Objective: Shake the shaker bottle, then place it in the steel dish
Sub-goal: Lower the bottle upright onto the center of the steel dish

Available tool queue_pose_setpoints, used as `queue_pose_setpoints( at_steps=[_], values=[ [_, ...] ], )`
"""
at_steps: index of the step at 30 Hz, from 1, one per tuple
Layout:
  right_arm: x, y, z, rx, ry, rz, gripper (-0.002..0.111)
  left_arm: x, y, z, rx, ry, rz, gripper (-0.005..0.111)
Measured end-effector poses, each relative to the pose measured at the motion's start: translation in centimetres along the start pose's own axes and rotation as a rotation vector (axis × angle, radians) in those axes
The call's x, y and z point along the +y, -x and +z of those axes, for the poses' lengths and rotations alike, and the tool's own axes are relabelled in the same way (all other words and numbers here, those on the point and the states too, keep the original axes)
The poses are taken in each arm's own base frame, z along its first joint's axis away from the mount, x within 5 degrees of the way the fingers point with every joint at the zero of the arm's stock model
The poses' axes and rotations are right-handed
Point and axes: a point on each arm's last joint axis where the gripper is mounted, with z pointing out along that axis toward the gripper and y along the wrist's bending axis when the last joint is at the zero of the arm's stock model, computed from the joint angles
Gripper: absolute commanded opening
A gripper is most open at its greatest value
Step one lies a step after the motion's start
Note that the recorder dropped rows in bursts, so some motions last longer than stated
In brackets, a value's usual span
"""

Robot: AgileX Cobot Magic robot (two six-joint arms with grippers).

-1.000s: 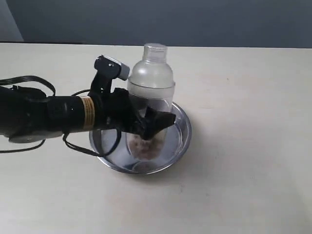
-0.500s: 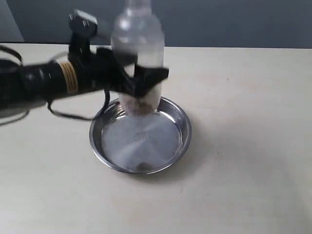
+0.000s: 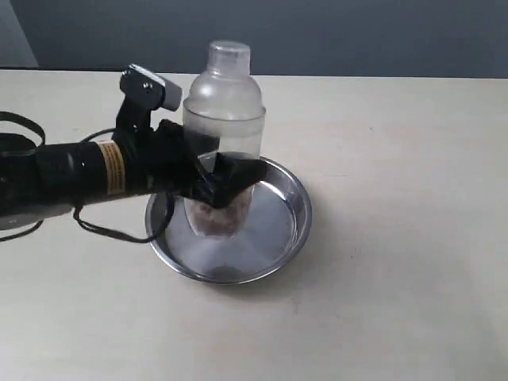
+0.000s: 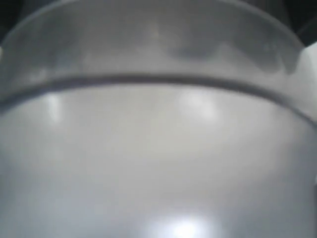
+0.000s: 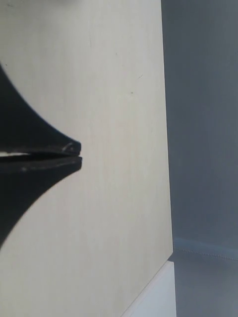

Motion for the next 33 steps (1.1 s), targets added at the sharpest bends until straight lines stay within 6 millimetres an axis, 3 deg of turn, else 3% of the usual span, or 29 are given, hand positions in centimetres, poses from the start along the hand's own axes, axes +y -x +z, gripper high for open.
queue_pose_setpoints(
  at_steps=[2,3,5,6,7,10,11,13,14,15,18,20,33],
  values=[
    [0.0,0.0,0.0,0.000,0.000,0.000,-0.001,-0.5,4.1,-0.6,-0.102,0.008,0.090,0.000],
    [0.0,0.0,0.0,0.000,0.000,0.000,-0.001,-0.9,4.6,-0.6,-0.105,0.005,0.102,0.000],
    [0.0,0.0,0.0,0.000,0.000,0.000,-0.001,-1.0,2.4,0.1,-0.043,-0.011,0.076,0.000],
    [0.0,0.0,0.0,0.000,0.000,0.000,-0.001,-0.6,-0.2,0.7,0.032,-0.011,0.041,0.000],
    [0.0,0.0,0.0,0.000,0.000,0.000,-0.001,-0.4,-0.5,0.7,0.039,-0.003,0.031,0.000],
    [0.0,0.0,0.0,0.000,0.000,0.000,-0.001,-0.8,4.7,-0.2,-0.117,0.010,0.107,0.000],
    [0.0,0.0,0.0,0.000,0.000,0.000,-0.001,-1.0,4.8,-0.1,-0.113,0.012,0.113,0.000],
    [0.0,0.0,0.0,0.000,0.000,0.000,-0.001,-0.4,1.6,1.5,-0.017,-0.004,0.077,0.000],
    [0.0,0.0,0.0,0.000,0.000,0.000,-0.001,0.4,-1.3,2.2,0.057,-0.011,0.115,0.000],
    [0.0,0.0,0.0,0.000,0.000,0.000,-0.001,0.9,-2.2,2.5,0.049,-0.016,0.181,0.000],
    [0.0,0.0,0.0,0.000,0.000,0.000,-0.001,1.2,-1.2,2.8,-0.093,-0.001,0.243,0.000],
    [0.0,0.0,0.0,0.000,0.000,0.000,-0.001,1.6,-1.7,3.2,-0.104,0.015,0.261,0.000],
    [0.0,0.0,0.0,0.000,0.000,0.000,-0.001,4.1,-7.8,5.2,-0.153,0.110,0.124,0.000]
  ],
)
